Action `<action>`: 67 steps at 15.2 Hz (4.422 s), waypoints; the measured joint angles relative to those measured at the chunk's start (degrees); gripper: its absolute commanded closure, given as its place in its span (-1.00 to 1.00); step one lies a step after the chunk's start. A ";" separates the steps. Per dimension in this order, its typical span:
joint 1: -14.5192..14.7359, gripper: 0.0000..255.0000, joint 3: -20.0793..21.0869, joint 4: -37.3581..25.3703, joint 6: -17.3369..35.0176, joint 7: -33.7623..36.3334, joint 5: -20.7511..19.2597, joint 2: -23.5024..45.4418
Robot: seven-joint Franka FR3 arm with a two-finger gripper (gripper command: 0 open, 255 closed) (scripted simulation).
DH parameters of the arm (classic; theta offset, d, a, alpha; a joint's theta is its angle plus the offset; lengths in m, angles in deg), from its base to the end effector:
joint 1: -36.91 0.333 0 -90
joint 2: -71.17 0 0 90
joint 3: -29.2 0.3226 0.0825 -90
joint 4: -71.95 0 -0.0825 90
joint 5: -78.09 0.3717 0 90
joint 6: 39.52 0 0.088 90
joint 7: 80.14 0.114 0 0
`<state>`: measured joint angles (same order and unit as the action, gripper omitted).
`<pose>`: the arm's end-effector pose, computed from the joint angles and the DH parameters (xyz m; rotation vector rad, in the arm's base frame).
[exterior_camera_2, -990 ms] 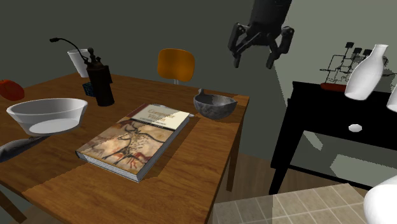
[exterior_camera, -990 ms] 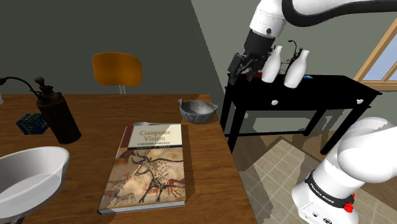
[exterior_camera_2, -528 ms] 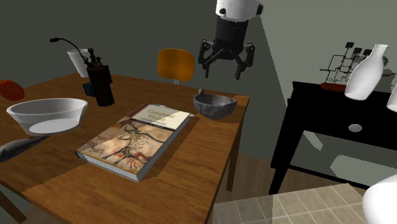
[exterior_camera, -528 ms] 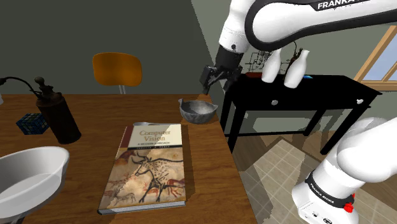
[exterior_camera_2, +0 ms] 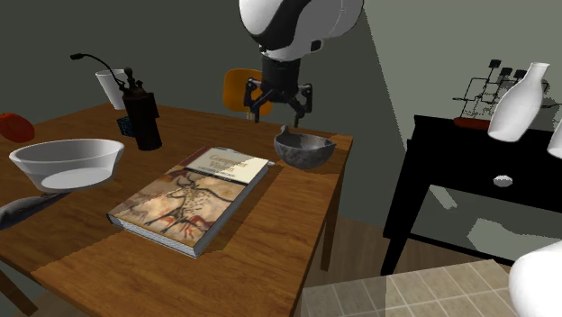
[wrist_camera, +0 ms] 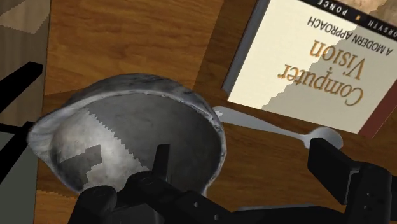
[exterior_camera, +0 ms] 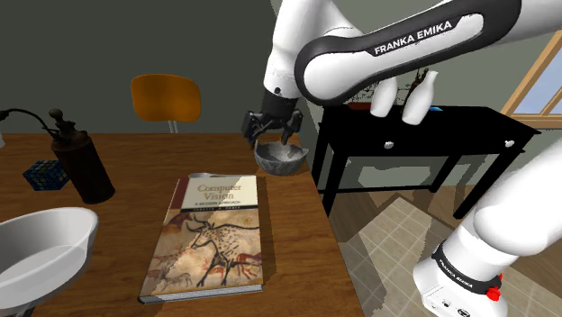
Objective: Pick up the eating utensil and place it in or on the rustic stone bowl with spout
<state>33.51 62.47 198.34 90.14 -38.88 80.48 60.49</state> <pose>0.4360 0.2637 0.4729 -3.0363 0.3339 -0.3273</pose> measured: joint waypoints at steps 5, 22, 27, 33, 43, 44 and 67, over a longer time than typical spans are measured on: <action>-0.32 -1.00 3.83 -8.16 2.34 12.93 -11.19 12.66; 15.23 -1.00 -3.80 -38.76 0.00 35.49 -34.55 46.64; 15.52 -1.00 -4.34 -38.91 1.04 35.85 -35.23 47.89; 15.54 1.00 -4.34 -38.98 1.04 35.85 -35.24 47.92; 15.53 1.00 -4.26 -39.11 0.76 35.75 -35.12 47.78; 15.48 1.00 -4.13 -39.35 0.36 35.56 -34.92 47.58; 15.06 1.00 -1.07 -48.47 -13.13 30.42 -29.93 42.24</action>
<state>48.57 61.40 149.87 77.01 -8.46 50.54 102.73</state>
